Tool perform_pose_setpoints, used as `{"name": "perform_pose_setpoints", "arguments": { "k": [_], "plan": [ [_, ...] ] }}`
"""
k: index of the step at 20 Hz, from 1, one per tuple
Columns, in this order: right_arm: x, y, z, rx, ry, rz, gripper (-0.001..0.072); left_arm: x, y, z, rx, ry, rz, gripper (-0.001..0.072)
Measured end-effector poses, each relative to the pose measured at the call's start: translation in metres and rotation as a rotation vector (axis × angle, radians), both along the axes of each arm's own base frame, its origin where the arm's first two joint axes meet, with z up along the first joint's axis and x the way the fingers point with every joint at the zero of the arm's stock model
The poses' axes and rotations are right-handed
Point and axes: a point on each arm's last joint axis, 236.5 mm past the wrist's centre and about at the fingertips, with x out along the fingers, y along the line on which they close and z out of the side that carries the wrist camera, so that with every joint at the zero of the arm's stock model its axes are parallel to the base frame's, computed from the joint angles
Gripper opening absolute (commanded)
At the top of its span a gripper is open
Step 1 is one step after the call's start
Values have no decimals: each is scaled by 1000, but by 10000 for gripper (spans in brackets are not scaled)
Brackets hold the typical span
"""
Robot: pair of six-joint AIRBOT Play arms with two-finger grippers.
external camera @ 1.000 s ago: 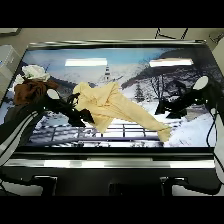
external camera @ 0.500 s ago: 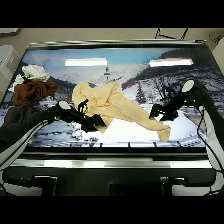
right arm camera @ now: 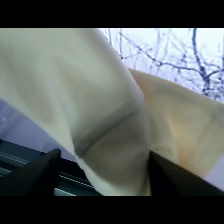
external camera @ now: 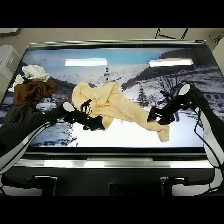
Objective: Fold the clothes and pants, and hang the long-sleeved shirts on hangers.
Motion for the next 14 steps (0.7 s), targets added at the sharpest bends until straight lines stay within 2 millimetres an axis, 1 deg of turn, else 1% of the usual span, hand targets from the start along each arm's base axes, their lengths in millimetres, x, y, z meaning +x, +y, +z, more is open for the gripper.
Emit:
{"name": "perform_pose_setpoints", "arguments": {
  "k": [1,2,3,4,5,6,7,8,9,10,11,12,13,14],
  "plan": [
    [-2,3,-2,13,13,-4,61,2,2,5,5,-21,-6,21],
    [-4,5,-4,23,23,-7,35,3,6,10,12,-45,-14,21],
    [-5,8,-3,35,32,-8,35,6,9,18,16,-74,-20,21],
    [-6,10,-1,48,34,-9,33,10,13,28,23,-110,-26,21],
    [-2,12,6,63,16,-9,33,17,18,43,28,-164,-29,21],
    [6,14,19,76,-23,-15,33,25,24,63,31,-227,-30,21],
    [18,12,35,82,-80,-21,34,37,31,91,32,-311,-27,21],
    [34,10,57,86,-158,-33,34,51,39,125,31,-409,-13,21],
    [57,5,90,88,-276,-55,34,67,49,173,22,-536,15,22],
    [79,-2,131,86,-411,-83,35,80,61,230,11,-678,52,22],
    [97,-11,178,78,-551,-120,35,87,74,289,-4,-823,92,22],
    [111,-20,230,67,-705,-159,35,86,88,359,-26,-990,146,22],
    [116,-32,290,51,-875,-199,35,77,101,420,-43,-1139,194,22],
    [112,-40,346,36,-1028,-231,36,59,114,482,-66,-1293,247,22]
  ]
}}
